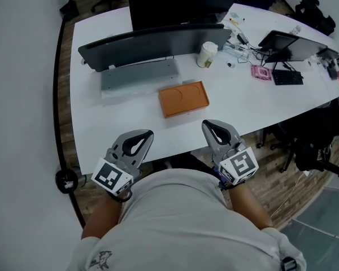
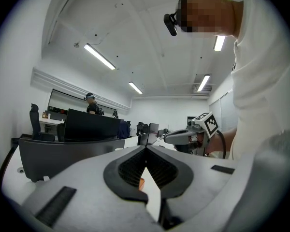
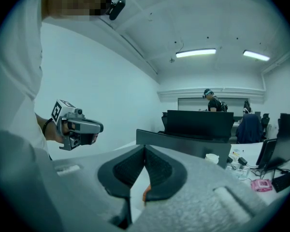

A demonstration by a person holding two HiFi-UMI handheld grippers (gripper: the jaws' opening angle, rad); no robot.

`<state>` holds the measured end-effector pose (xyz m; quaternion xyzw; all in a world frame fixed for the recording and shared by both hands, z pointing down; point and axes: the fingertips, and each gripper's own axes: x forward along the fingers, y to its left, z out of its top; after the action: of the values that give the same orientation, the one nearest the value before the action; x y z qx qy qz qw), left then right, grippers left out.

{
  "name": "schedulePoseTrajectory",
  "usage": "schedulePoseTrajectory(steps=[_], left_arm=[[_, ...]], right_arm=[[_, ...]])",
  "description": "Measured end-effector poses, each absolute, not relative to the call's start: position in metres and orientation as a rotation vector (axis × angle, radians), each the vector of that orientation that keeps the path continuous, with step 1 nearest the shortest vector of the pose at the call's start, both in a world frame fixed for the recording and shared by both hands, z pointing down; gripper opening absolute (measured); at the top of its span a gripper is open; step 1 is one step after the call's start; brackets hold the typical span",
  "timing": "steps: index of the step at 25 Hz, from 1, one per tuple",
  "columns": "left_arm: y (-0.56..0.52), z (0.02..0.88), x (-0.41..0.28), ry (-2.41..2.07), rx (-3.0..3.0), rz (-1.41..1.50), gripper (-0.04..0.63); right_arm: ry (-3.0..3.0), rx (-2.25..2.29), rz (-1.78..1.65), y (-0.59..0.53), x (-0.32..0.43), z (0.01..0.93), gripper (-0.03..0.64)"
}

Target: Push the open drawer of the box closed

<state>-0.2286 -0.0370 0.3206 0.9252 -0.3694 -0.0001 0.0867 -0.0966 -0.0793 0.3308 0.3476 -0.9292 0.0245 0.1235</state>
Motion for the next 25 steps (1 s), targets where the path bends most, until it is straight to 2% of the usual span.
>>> schedulePoseTrajectory(steps=[11, 25], left_arm=[[-0.001, 0.305, -0.188, -1.095, 2.793, -0.039, -0.002], [0.069, 0.284, -0.058, -1.146, 2.801, -0.066, -0.002]], right_arm=[[-2.747, 0.990, -0.025, -0.049, -0.061, 0.311, 0.003], [-2.776, 0.911, -0.039, 0.035, 0.064, 0.307, 0.003]])
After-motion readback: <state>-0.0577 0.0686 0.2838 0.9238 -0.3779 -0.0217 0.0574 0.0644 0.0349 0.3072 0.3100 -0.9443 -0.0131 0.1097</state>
